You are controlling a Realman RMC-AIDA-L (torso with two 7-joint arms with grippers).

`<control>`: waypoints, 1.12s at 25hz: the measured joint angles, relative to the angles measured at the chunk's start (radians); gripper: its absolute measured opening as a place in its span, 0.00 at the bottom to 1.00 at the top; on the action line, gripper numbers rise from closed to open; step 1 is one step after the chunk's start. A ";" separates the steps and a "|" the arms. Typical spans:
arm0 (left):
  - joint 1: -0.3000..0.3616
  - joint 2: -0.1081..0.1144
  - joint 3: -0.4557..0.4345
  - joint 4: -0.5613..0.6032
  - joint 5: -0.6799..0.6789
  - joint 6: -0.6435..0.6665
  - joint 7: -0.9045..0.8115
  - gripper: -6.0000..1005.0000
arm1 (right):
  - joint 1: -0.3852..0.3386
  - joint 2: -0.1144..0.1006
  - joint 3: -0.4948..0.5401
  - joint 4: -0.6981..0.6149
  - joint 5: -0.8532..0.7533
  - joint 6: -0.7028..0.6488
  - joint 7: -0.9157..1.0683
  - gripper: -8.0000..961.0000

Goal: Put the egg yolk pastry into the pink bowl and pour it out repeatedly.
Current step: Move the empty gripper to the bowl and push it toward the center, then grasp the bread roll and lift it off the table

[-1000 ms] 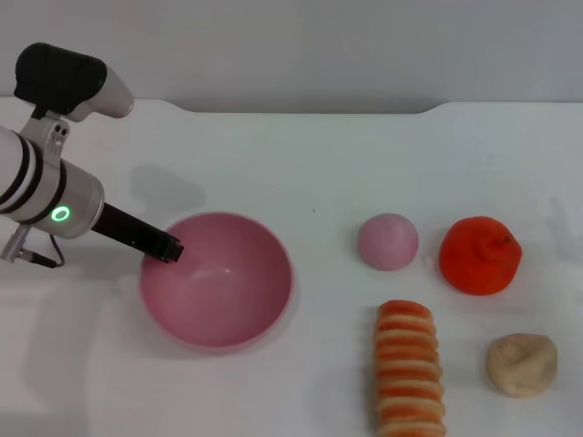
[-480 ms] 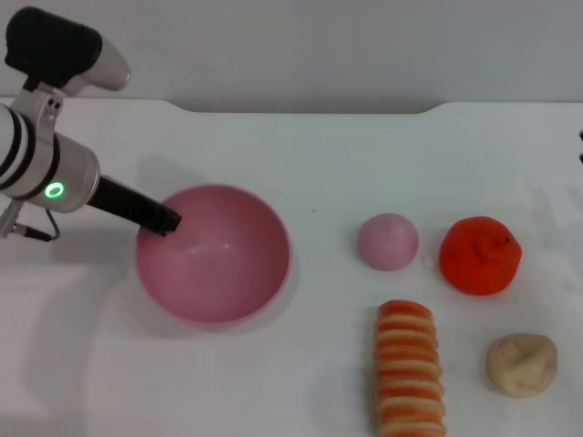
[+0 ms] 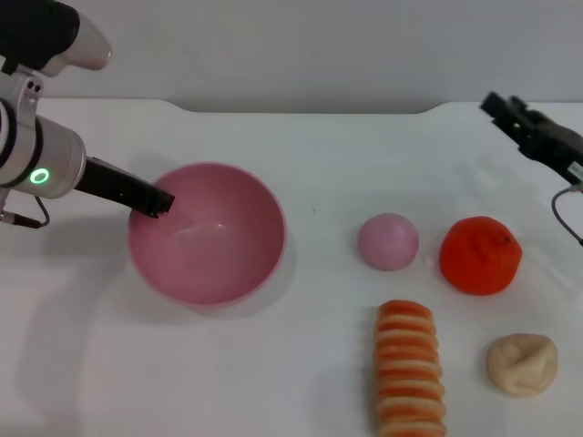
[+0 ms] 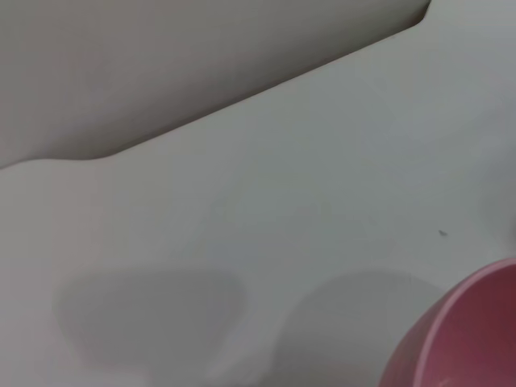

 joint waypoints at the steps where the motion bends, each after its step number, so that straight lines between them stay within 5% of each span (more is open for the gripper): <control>1: 0.003 -0.001 0.001 0.007 -0.001 0.000 -0.001 0.01 | 0.000 -0.002 -0.001 -0.058 -0.075 0.015 0.094 0.56; 8: 0.027 0.002 -0.020 0.038 -0.093 -0.008 -0.002 0.01 | 0.022 -0.010 0.008 -0.461 -0.670 0.008 0.720 0.56; 13: 0.033 0.002 -0.044 0.039 -0.104 -0.006 -0.003 0.01 | 0.078 -0.019 0.013 -0.629 -0.997 -0.170 0.999 0.56; 28: 0.043 0.002 -0.087 0.033 -0.113 0.002 -0.023 0.01 | 0.133 -0.010 0.029 -0.875 -1.334 -0.702 1.091 0.54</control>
